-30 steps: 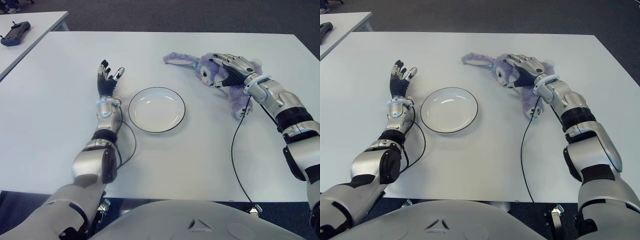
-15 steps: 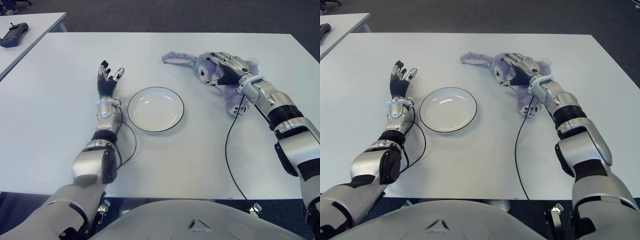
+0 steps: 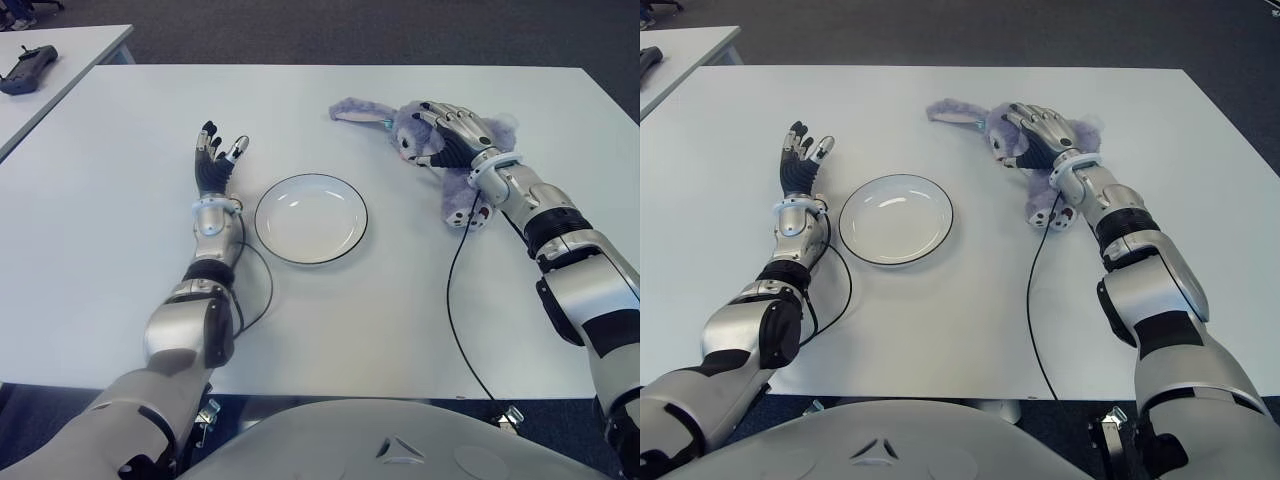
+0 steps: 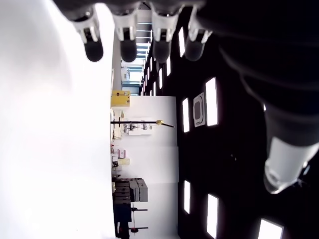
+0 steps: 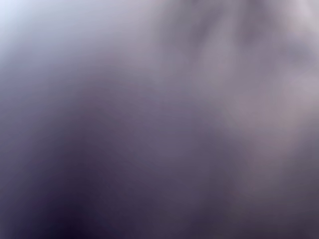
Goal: Put the doll into the plate.
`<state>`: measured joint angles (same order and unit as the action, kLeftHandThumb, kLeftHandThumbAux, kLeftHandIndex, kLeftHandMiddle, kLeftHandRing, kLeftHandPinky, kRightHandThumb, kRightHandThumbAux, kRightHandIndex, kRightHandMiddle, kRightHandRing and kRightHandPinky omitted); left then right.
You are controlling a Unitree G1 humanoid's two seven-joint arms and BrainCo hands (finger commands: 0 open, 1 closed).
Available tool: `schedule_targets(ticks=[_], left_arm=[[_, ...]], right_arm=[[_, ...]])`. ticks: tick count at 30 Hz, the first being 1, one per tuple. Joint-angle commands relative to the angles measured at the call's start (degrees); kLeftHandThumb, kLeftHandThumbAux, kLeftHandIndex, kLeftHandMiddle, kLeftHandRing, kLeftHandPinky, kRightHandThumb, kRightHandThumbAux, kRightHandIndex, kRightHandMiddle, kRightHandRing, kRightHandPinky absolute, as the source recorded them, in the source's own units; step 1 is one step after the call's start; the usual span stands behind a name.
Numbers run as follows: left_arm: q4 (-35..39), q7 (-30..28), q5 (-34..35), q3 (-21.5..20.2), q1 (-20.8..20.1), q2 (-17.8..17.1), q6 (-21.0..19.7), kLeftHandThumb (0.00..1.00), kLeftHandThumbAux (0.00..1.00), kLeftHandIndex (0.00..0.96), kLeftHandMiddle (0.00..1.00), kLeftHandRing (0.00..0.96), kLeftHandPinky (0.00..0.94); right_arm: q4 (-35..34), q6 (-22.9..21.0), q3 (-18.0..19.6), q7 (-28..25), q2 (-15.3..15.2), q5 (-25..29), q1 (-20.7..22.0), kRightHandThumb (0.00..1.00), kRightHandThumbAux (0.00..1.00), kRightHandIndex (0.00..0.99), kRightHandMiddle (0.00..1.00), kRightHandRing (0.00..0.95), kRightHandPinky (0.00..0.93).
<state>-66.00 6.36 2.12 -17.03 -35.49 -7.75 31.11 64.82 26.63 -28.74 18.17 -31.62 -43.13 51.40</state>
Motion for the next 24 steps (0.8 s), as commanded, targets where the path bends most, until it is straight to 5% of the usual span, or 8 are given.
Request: schedule_targets(ticks=[1,6,7,10,24], left_arm=[[-9.9,0.0,0.0,0.1,13.7,4.7,-6.0,0.0,0.611,0.021,0.044,0.028,0.015],[-9.9,0.0,0.0,0.1,13.8,4.5,-6.2,0.0,0.622,0.018,0.044,0.028,0.016],[-9.9,0.0,0.0,0.1,13.8,4.5,-6.3,0.0,0.627,0.018,0.047,0.029,0.016],[-9.9,0.0,0.1,0.0,13.8,4.4,-6.2,0.0,0.628,0.019,0.046,0.03,0.017],[-9.9,0.3,0.1,0.0,14.0,4.0,-6.3,0.0,0.64,0.018,0.044,0.03,0.029]], right_arm=[[5.2,0.8,-0.7,1.1,3.4,0.4,-4.0,0.434,0.521,0.389,0.48,0.531,0.637],[5.9,1.7,-0.6,3.6,4.4,1.0,-4.2,0.479,0.507,0.472,0.608,0.62,0.72],[6.1,1.8,-0.5,4.2,4.6,1.1,-4.2,0.478,0.51,0.603,0.691,0.692,0.759],[6.3,2.5,0.4,6.6,5.4,2.3,-4.7,0.495,0.55,0.67,0.756,0.749,0.803],[6.0,8.3,2.9,14.1,7.4,5.6,-5.7,0.623,0.671,0.737,0.847,0.849,0.872]])
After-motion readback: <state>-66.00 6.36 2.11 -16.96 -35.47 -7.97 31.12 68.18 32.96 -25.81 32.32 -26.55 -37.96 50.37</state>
